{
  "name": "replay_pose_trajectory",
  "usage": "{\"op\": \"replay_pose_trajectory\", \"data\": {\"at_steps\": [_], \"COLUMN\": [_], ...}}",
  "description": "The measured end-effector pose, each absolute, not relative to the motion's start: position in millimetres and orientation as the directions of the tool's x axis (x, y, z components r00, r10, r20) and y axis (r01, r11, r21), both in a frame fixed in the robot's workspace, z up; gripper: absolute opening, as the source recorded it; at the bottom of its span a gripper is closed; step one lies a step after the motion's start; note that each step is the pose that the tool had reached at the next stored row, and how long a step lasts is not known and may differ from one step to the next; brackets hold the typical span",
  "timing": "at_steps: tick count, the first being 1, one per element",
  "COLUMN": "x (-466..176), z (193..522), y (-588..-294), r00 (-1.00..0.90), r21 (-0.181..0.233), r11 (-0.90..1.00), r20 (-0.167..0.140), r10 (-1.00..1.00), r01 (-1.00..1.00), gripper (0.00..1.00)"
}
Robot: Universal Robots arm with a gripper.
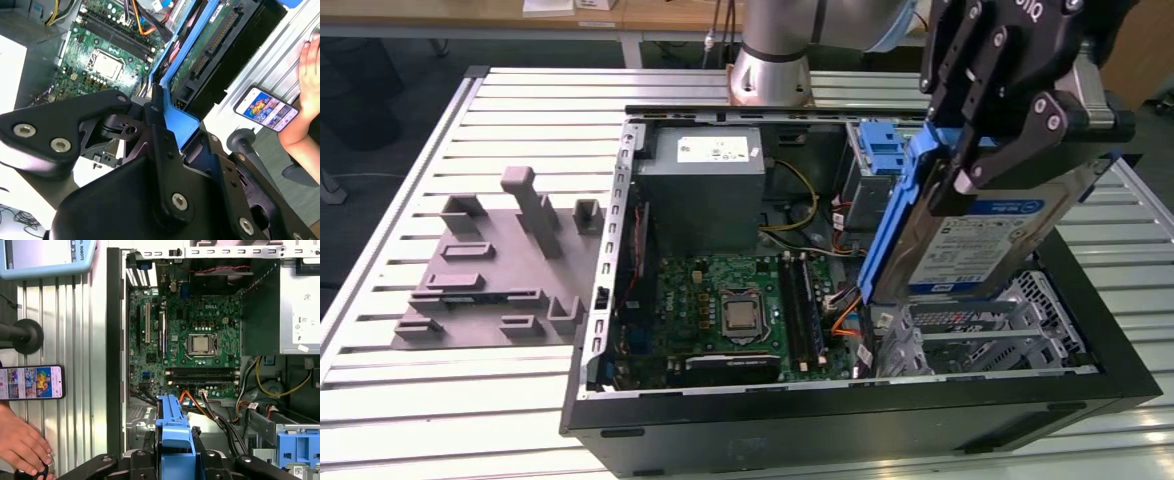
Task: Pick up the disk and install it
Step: 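Insert the disk into the insertion slot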
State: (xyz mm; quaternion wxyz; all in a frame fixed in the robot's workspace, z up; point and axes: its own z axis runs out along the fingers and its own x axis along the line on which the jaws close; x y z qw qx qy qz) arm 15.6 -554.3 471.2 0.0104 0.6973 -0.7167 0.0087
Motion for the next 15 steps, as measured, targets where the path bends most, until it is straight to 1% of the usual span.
{"op": "replay_pose_trajectory", "data": {"at_steps": [15], "x": [47], "z": [461], "y": [-560], "r00": [-0.027], "r21": [0.004], "r11": [0.027], "r20": [0.026], "r10": [-0.999], "r01": [-1.0], "gripper": [0.36]}}
